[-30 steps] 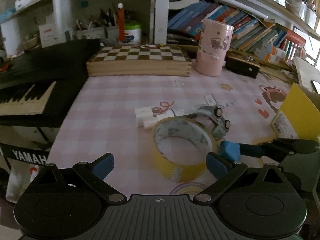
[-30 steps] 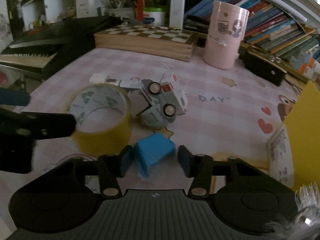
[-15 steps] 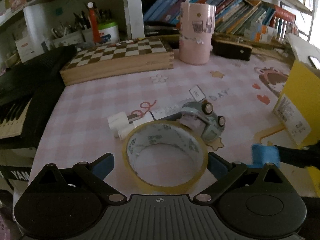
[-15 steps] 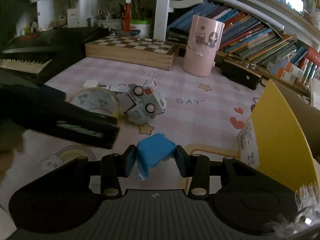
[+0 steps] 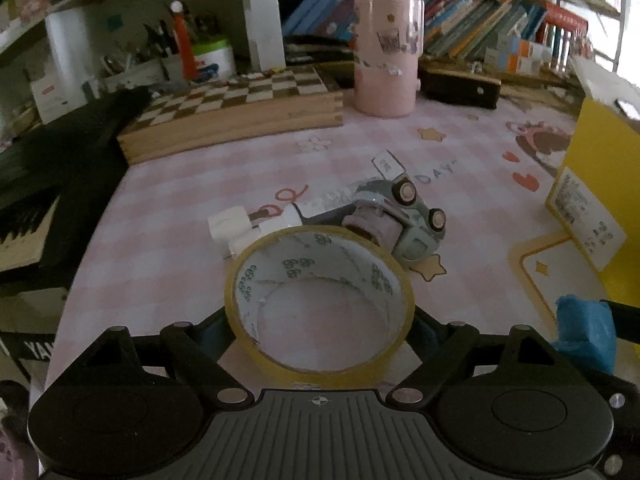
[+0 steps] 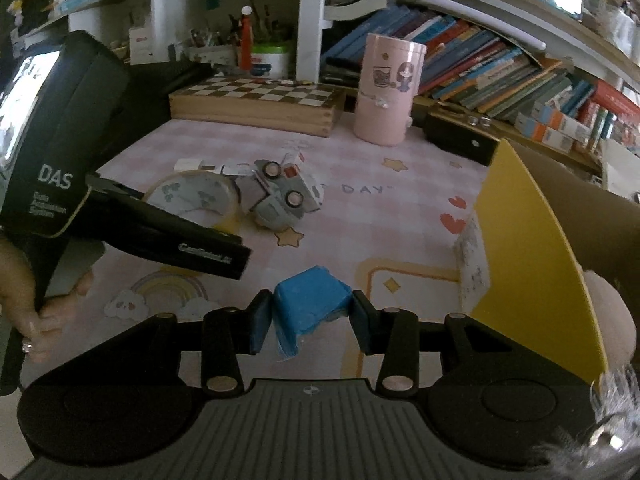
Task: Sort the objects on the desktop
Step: 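Grasp the yellow tape roll with the left tool and lift it, then carry the tape roll in the left tool and blue block in the right tool to the box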
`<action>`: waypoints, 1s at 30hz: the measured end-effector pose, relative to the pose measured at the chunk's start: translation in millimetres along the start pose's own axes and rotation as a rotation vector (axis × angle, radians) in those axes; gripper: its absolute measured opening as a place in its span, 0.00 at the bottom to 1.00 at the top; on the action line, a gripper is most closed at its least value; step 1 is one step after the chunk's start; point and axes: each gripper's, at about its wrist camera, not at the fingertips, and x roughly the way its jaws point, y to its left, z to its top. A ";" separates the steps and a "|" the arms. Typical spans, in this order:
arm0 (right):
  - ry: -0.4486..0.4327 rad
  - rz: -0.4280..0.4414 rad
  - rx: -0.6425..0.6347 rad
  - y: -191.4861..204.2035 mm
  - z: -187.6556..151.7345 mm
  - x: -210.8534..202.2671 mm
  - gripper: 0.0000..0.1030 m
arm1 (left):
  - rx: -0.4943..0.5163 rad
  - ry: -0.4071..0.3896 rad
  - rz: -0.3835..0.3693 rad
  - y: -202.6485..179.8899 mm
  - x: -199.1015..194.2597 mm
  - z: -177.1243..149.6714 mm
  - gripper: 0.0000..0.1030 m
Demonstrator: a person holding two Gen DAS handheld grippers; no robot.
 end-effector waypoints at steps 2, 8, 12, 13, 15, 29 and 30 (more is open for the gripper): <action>-0.006 -0.008 0.009 -0.9 -3.5 -7.0 0.38 | -0.011 -0.017 -0.002 2.5 -10.8 -3.1 0.86; -0.020 -0.012 0.041 -0.6 -14.7 -31.1 0.38 | -0.060 -0.064 -0.021 9.4 -56.2 -18.1 0.86; -0.040 -0.008 0.065 1.4 -24.7 -53.0 0.37 | -0.073 -0.099 -0.041 7.4 -90.3 -29.5 0.86; -0.046 -0.010 0.067 2.2 -27.3 -59.0 0.37 | -0.075 -0.106 -0.048 6.6 -97.8 -32.5 0.86; -0.056 -0.015 0.074 3.7 -33.3 -72.1 0.37 | -0.075 -0.120 -0.064 4.1 -113.4 -38.9 0.86; -0.047 -0.078 0.204 -2.2 -84.7 -159.1 0.37 | -0.010 -0.160 -0.203 -27.9 -199.6 -88.6 0.86; -0.045 -0.085 0.216 -2.9 -88.3 -163.4 0.37 | -0.004 -0.160 -0.212 -30.4 -202.4 -91.1 0.86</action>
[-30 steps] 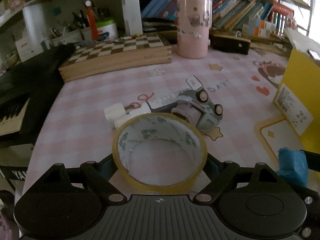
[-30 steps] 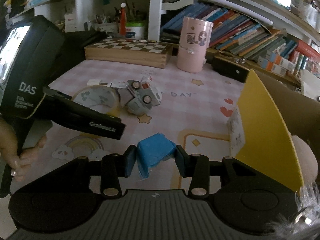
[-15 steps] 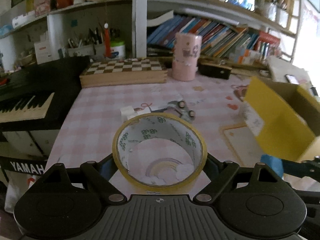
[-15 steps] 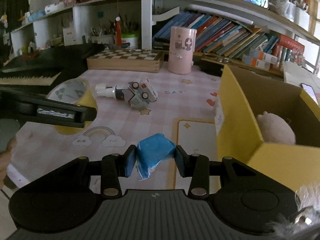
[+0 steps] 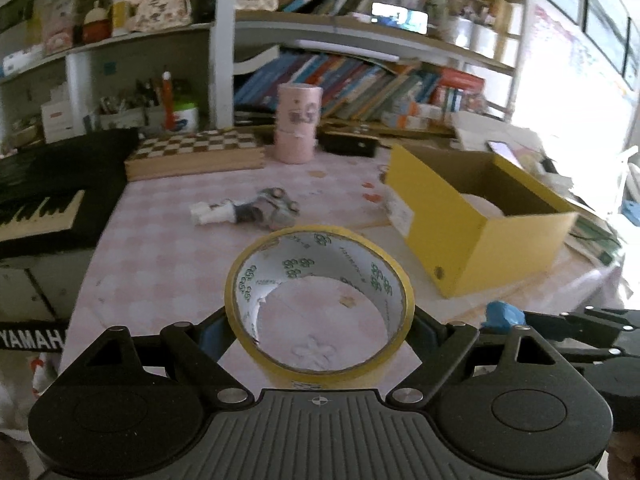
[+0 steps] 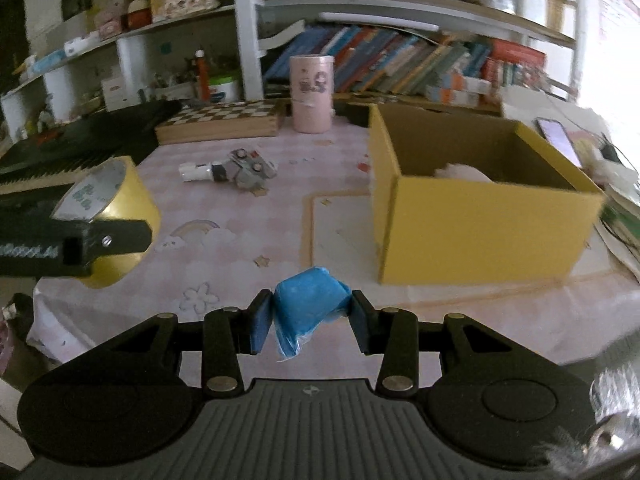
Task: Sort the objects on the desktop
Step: 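Carry the tape roll in the left tool and blue block in the right tool to the box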
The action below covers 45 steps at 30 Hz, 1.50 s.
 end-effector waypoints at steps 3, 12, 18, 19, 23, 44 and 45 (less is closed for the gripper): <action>0.000 -0.026 0.028 -5.0 -8.8 -12.6 0.37 | 0.034 -0.009 -0.027 -10.4 -8.1 -3.9 0.86; -0.039 -0.075 0.107 -13.6 -28.9 -47.7 0.37 | 0.136 -0.030 -0.113 -35.3 -27.5 -11.7 0.86; -0.025 -0.124 0.131 -15.7 -40.5 -59.1 0.37 | 0.186 -0.024 -0.171 -50.1 -29.2 -16.1 0.86; -0.023 -0.133 0.136 -17.1 -41.8 -60.7 0.37 | 0.192 -0.026 -0.177 -52.2 -29.3 -17.1 0.86; -0.015 -0.157 0.155 -21.5 -46.4 -64.2 0.37 | 0.218 -0.027 -0.199 -60.5 -28.5 -18.7 0.86; -0.001 -0.186 0.205 -40.1 -47.9 -61.8 0.37 | 0.290 -0.033 -0.242 -83.0 -21.0 -15.3 0.86; 0.000 -0.188 0.207 -41.2 -47.6 -61.2 0.37 | 0.294 -0.035 -0.243 -83.9 -20.2 -14.7 0.86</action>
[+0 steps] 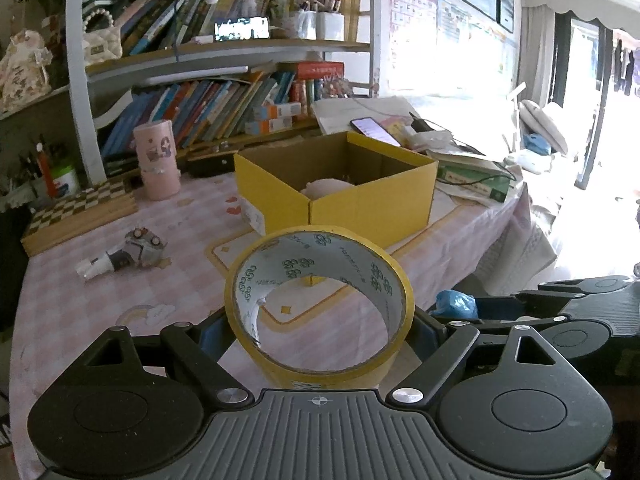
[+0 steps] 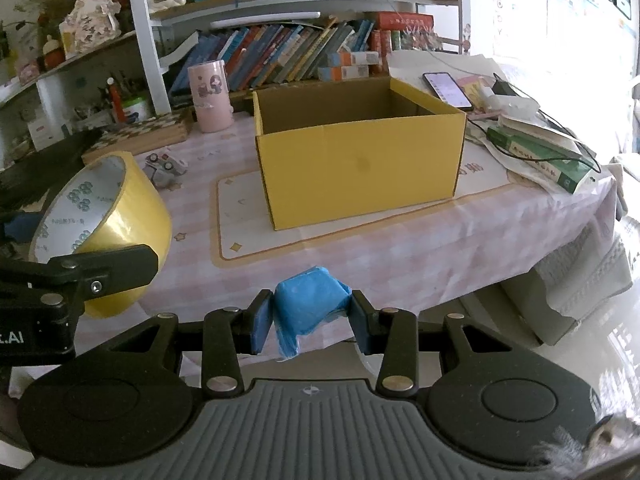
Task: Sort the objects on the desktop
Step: 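Carry the tape roll in the left tool and blue block in the right tool to the box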
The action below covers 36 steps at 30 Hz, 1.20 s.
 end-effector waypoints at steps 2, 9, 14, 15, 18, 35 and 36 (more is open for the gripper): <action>0.005 -0.004 0.005 -2.0 1.3 2.2 0.37 | 0.007 -0.002 -0.003 -1.6 2.4 2.3 0.86; 0.019 -0.018 0.026 -10.6 7.0 11.2 0.37 | 0.018 -0.003 -0.023 -4.0 12.8 9.4 0.86; 0.020 -0.037 0.047 -18.7 14.5 18.4 0.37 | 0.025 -0.012 -0.044 -4.3 23.3 18.7 0.86; 0.017 -0.042 0.050 -20.8 17.1 19.9 0.37 | 0.025 -0.018 -0.049 -4.1 25.7 22.0 0.86; 0.006 -0.056 0.052 -26.4 26.4 24.2 0.37 | 0.021 -0.038 -0.059 -2.8 32.9 31.8 0.86; -0.103 -0.133 0.034 -61.5 113.8 62.0 0.37 | 0.028 -0.115 -0.066 12.0 98.7 97.8 0.86; -0.106 -0.134 0.029 -63.6 119.7 65.6 0.37 | 0.028 -0.115 -0.068 13.4 104.1 101.6 0.86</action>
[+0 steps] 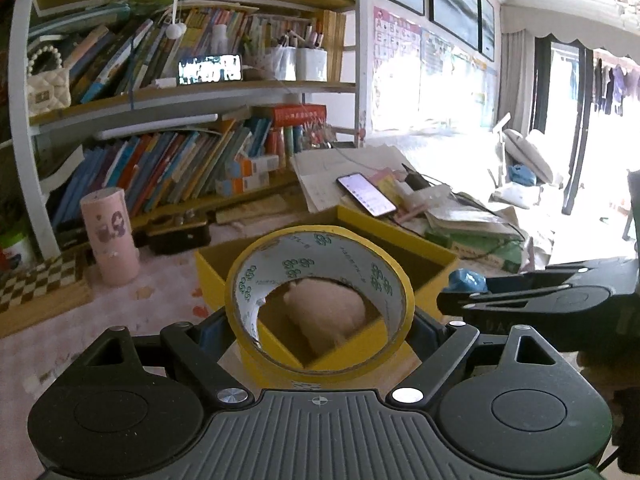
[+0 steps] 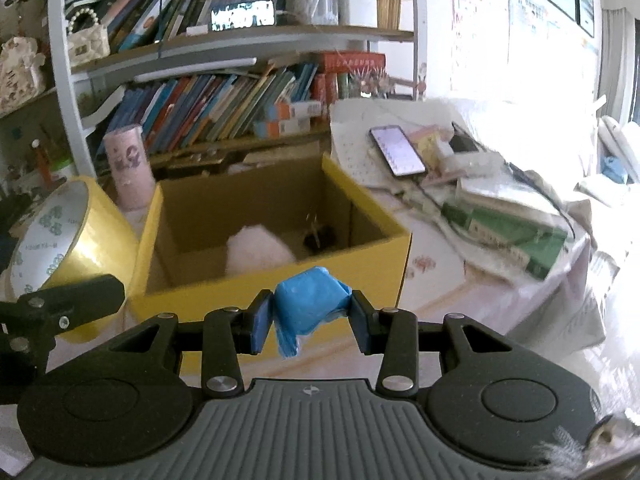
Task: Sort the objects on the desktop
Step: 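Carry the tape roll in the left tool and blue block in the right tool to the box, then lower the tape roll and blue block into the box and open both tools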
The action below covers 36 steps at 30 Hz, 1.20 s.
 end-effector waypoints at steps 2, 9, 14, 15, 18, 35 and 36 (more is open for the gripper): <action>-0.001 -0.001 -0.009 -3.3 11.3 10.8 0.37 | 0.003 0.004 -0.005 2.6 12.2 5.6 0.86; 0.016 -0.012 -0.057 -10.7 48.0 54.6 0.37 | 0.056 0.025 -0.013 5.4 56.1 17.5 0.86; 0.055 -0.011 -0.098 -13.9 67.9 91.4 0.37 | 0.066 0.034 -0.008 7.4 83.3 23.7 0.86; 0.069 -0.013 -0.103 -14.7 71.2 100.3 0.37 | 0.068 0.043 -0.006 7.8 90.3 24.5 0.86; 0.109 -0.028 -0.102 -19.0 78.7 124.1 0.37 | 0.081 0.074 0.003 8.9 111.2 26.1 0.86; 0.337 0.076 -0.317 6.0 94.7 213.4 0.36 | 0.135 0.263 -0.012 13.1 167.4 23.7 0.87; 0.344 0.076 -0.321 7.5 96.2 216.0 0.36 | 0.129 0.274 -0.014 13.9 168.8 24.5 0.87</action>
